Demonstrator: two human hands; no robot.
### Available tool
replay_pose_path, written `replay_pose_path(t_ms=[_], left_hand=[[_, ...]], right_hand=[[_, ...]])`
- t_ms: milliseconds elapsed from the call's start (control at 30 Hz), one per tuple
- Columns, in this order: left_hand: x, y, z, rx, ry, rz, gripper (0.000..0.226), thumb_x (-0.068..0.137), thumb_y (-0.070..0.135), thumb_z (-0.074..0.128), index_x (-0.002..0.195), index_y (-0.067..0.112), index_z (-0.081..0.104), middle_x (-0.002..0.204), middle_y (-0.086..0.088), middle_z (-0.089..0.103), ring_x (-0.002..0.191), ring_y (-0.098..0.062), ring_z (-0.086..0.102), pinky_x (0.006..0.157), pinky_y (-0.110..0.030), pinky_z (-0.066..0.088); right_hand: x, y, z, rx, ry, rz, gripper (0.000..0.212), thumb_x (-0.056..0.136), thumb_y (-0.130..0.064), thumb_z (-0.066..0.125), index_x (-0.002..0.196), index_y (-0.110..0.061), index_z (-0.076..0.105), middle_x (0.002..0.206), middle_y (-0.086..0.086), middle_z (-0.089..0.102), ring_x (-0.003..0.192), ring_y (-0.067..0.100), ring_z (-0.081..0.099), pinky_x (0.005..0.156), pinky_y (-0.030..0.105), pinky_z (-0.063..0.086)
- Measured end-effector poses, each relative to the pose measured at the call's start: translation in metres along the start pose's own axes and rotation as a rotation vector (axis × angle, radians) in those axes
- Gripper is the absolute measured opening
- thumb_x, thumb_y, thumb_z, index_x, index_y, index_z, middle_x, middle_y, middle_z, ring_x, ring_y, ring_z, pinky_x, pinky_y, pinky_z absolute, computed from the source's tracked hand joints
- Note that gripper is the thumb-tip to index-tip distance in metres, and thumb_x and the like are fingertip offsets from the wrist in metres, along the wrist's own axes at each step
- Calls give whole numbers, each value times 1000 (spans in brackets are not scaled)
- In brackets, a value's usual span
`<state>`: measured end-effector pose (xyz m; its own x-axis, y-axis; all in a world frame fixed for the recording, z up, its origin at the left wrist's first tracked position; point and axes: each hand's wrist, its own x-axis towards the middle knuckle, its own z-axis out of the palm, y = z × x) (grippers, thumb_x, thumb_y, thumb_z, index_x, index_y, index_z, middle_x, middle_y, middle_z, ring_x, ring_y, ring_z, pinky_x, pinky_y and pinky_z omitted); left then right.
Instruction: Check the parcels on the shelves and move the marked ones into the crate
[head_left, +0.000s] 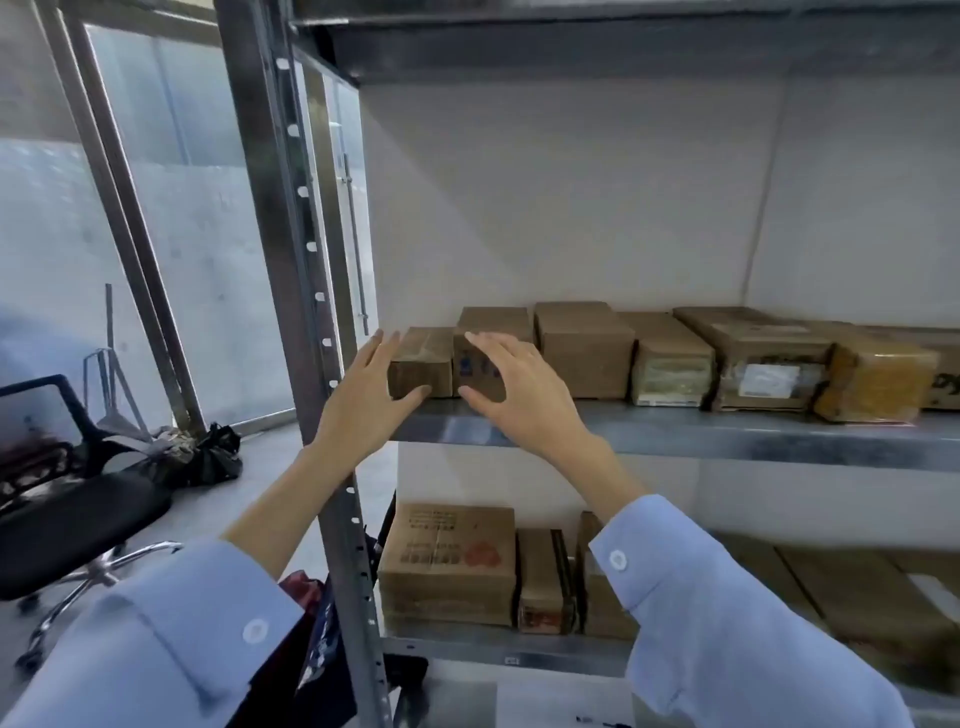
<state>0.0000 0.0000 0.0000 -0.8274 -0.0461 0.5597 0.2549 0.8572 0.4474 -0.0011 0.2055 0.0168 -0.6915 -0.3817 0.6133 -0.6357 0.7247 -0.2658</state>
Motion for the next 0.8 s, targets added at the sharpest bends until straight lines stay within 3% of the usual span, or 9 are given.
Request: replay_pose_path(t_ms=[100, 233, 467, 600, 800], left_hand=[[6, -8, 7, -104, 10, -5, 74, 88, 39, 68, 150, 23, 31, 157, -4, 32, 138, -27, 39, 109, -36, 35], [4, -14, 21, -206, 27, -8, 69, 86, 33, 71, 146, 17, 39, 145, -6, 47, 129, -27, 49, 98, -21, 34], [3, -24, 26, -259, 109, -3, 62, 82, 27, 76, 137, 14, 50, 135, -9, 55, 121, -27, 55, 101, -38, 50], [-3, -23, 26, -282, 165, -8, 58, 80, 20, 79, 131, 14, 53, 130, -9, 57, 118, -27, 55, 99, -40, 51], [-23, -16, 21, -328, 222, 4, 54, 79, 20, 80, 126, 13, 55, 123, -5, 63, 112, -18, 58, 90, -11, 44]], right_hand=[[6, -3, 10, 37, -19, -5, 59, 96, -35, 61, 149, -23, 39, 149, -3, 43, 137, 15, 36, 109, 34, 40], [10, -3, 23, 75, -38, -42, 56, 96, -31, 61, 147, -22, 41, 145, -3, 46, 132, 15, 41, 105, 35, 43], [16, 1, 36, 148, -5, -44, 52, 95, -25, 63, 144, -20, 46, 141, -2, 46, 129, 14, 43, 103, 27, 41], [13, 2, 41, 191, -5, -34, 48, 94, -23, 64, 140, -18, 49, 132, -3, 49, 121, 13, 49, 100, 26, 44], [9, -1, 42, 264, -60, 4, 57, 93, -22, 66, 145, -18, 43, 139, 0, 47, 126, 15, 49, 105, 29, 43]])
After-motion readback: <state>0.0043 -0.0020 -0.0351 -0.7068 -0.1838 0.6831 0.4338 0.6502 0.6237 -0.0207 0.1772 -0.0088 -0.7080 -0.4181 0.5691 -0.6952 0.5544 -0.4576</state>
